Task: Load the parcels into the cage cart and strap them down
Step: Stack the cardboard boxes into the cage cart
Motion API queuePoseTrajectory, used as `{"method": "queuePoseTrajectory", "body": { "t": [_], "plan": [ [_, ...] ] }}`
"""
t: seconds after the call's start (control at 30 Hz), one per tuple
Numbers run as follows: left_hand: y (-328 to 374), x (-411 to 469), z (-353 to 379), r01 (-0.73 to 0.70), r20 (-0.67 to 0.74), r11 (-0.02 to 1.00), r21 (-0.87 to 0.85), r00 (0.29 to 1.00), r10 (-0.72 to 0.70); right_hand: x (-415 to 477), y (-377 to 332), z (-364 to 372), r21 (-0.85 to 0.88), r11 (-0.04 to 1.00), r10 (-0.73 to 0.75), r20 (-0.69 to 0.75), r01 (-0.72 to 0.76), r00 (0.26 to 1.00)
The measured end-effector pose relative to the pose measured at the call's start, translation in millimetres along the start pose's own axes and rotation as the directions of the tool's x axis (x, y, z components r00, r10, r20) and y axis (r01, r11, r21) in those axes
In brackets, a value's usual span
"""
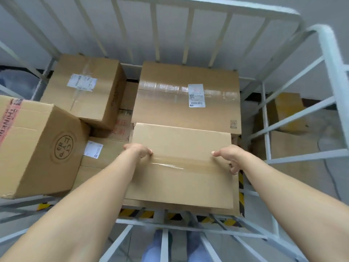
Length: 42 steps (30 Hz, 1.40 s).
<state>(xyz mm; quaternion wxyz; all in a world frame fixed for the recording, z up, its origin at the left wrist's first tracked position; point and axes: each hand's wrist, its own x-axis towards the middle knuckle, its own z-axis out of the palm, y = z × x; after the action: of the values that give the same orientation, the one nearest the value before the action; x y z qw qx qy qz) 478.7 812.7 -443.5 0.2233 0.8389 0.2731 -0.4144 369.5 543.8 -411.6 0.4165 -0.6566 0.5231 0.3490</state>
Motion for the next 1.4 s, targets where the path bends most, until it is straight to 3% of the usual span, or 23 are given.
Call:
{"method": "queuePoseTrajectory", "body": {
  "t": [0.07,0.33,0.43,0.53,0.6,0.67,0.8,0.9,1.07,1.2,1.4],
  "plan": [
    [3.6,4.7,4.6,-0.012,0.078,0.999,-0.040,0.997,0.015,4.5,3.8,-0.1,0.033,0.999,-0.002,-0.011,0.002,1.000],
    [5.3,40.1,44.9,-0.062,-0.038,0.995,-0.078,0.998,0.059,48.1,-0.5,5.9,0.152,0.980,-0.101,-0.191,0.131,0.976],
    [7.6,40.7,46.0,-0.042,0.007,0.995,-0.096,0.999,0.043,55.0,-4.8,11.4,0.175,0.977,-0.081,-0.224,0.122,0.971],
    [13.2,28.3,34.1,-0.061,0.034,0.993,-0.098,0.997,0.064,43.7,-7.0,13.9,0.056,0.992,-0.085,-0.326,0.109,0.941],
    [21.4,10.8,24.2,-0.124,-0.050,0.992,-0.033,0.991,0.123,28.1,-14.3,9.6,-0.038,0.989,-0.144,-0.376,0.140,0.916],
    [34.2,-14.8,12.3,-0.224,-0.125,0.974,0.036,0.966,0.227,4.8,-27.9,1.4,-0.129,0.970,-0.241,-0.367,0.208,0.898],
    [64.8,-76.9,-21.4,-0.461,-0.124,0.873,0.155,0.868,0.481,-64.4,-56.2,-26.3,-0.331,0.870,-0.470,-0.327,0.367,0.820],
    [80.2,-128.8,-49.6,-0.596,-0.169,0.717,0.362,0.714,0.679,-126.7,-70.1,-46.3,-0.470,0.736,-0.644,-0.265,0.487,0.717],
    [96.7,-220.2,-84.7,-0.645,-0.184,0.350,0.680,0.311,0.932,-222.6,-74.5,-75.6,-0.730,0.507,-0.838,-0.292,0.458,0.461],
    [102.1,-296.3,-100.3,-0.610,-0.177,0.145,0.779,0.008,0.984,-287.1,-58.4,-101.5,-0.841,0.405,-0.908,-0.324,0.358,0.265],
    [96.7,-383.2,-100.4,-0.487,-0.155,-0.049,0.872,-0.369,0.916,-362.1,-10.6,-143.7,-0.882,0.415,-0.910,-0.396,0.223,0.123]
  ]
}}
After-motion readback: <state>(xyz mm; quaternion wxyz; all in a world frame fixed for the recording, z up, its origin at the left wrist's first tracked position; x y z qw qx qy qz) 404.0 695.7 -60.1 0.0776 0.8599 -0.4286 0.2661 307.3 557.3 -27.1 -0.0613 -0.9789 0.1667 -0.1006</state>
